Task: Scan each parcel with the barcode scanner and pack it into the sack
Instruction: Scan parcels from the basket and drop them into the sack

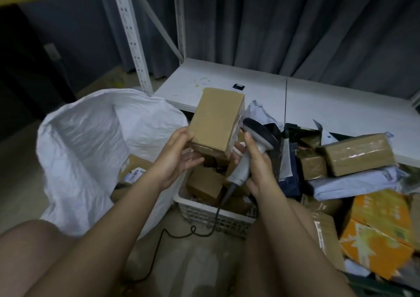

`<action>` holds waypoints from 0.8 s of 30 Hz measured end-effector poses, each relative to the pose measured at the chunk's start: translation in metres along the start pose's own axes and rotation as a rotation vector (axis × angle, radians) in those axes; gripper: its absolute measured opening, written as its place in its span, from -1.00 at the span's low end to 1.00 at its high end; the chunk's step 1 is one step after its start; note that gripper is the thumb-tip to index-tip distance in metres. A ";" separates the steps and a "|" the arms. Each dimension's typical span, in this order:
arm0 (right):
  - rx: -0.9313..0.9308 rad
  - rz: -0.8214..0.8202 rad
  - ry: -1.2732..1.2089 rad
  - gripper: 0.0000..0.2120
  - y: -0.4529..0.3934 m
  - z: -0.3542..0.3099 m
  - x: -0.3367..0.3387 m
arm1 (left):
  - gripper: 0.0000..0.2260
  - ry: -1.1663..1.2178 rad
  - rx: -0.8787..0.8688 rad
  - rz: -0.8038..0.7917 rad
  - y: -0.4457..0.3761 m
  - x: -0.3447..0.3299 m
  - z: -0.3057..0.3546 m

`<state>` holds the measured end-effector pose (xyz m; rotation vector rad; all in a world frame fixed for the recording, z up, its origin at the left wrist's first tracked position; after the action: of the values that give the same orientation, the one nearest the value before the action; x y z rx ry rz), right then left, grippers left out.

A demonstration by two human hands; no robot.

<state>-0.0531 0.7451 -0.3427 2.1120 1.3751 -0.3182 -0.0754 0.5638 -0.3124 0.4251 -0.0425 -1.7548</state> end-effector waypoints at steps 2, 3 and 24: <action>0.059 -0.063 -0.016 -0.56 0.019 0.001 -0.018 | -0.86 0.006 0.027 -0.004 0.015 0.009 0.000; 0.090 -0.068 -0.016 -0.59 0.028 0.001 -0.024 | -0.84 -0.022 0.031 0.010 0.022 0.015 0.002; 0.210 -0.091 0.199 -0.26 0.091 0.031 -0.076 | -0.60 0.011 0.005 0.095 0.089 0.079 0.022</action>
<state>-0.0017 0.6433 -0.2985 2.3077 1.6176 -0.3068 -0.0112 0.4637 -0.2897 0.4295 -0.0591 -1.6592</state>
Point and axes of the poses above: each hand's wrist, its own y-axis away from the middle knuckle, its own x-axis out of the back of the hand, z = x × y, the point moved 5 cm from there along -y, towards the middle knuckle, and after that the axes turned 2 degrees about -y, right-handed, at the moved point
